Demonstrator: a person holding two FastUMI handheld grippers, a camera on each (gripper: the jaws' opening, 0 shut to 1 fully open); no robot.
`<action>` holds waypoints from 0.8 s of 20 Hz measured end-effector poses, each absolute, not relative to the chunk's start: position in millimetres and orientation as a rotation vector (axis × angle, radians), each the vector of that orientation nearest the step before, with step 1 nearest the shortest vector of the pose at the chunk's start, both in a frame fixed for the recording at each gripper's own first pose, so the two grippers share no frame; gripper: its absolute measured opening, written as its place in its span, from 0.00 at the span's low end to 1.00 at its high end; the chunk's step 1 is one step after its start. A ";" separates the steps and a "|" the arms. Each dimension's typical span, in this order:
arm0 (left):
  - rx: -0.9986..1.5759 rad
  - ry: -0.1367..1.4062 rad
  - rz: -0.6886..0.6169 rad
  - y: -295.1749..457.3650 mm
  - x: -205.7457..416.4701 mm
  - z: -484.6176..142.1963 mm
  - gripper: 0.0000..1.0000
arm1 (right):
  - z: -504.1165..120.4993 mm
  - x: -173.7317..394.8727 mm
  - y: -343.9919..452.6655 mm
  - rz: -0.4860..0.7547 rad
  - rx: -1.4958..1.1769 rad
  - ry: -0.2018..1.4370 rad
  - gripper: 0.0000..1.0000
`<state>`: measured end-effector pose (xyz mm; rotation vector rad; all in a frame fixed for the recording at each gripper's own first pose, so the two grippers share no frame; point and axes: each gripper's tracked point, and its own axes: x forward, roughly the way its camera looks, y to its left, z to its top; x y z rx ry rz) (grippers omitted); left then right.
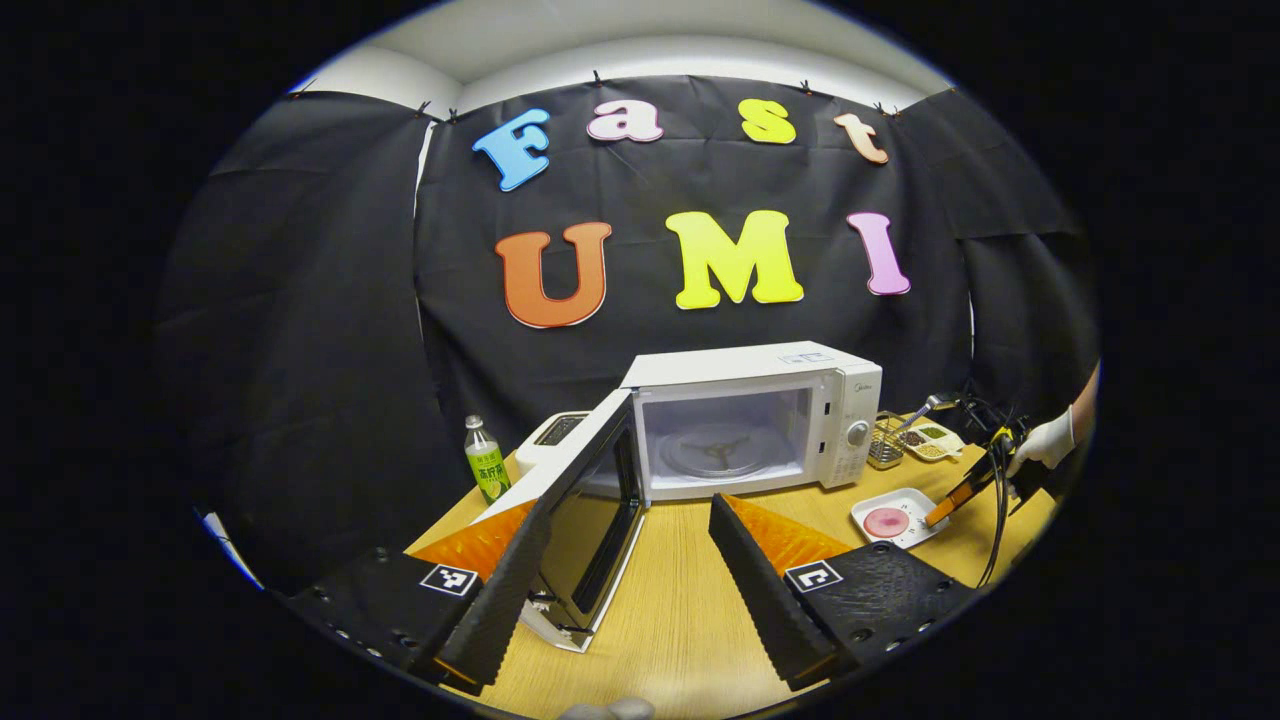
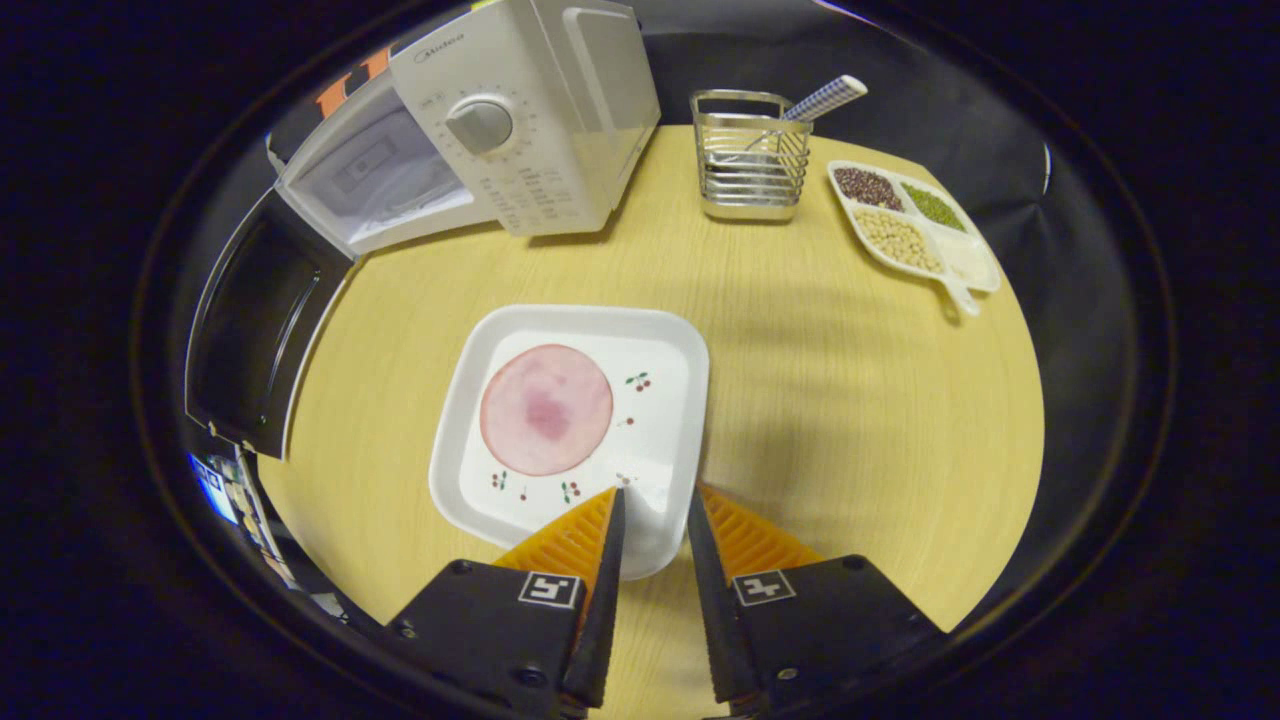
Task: Open the microwave oven with the left hand, put the food in, and close the microwave oven.
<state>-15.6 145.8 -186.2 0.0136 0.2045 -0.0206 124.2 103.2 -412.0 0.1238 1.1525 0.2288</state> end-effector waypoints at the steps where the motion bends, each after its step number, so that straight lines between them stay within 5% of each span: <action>1: 0.008 0.207 -0.018 145.9 -15.8 -187.1 0.96 | -409.5 120.8 101.8 0.228 0.137 1.172 0.31; 5: 0.013 0.213 -0.008 148.4 -11.4 -189.6 0.96 | -410.6 119.9 97.7 0.205 0.125 1.224 0.25; 7: 0.012 0.212 -0.009 148.0 -10.3 -190.5 0.96 | -411.4 120.6 99.1 0.181 0.165 1.250 0.11; 8: 0.010 0.213 -0.010 147.2 -10.7 -190.9 0.96 | -411.8 122.5 99.2 0.155 0.206 1.262 0.13; 9: 0.008 0.214 -0.012 145.4 -9.2 -191.2 0.96 | -412.6 121.8 99.7 0.137 0.241 1.278 0.00; 16: 0.018 0.203 -0.012 145.0 -10.6 -186.7 0.96 | -412.4 116.2 107.9 0.160 0.330 1.275 0.04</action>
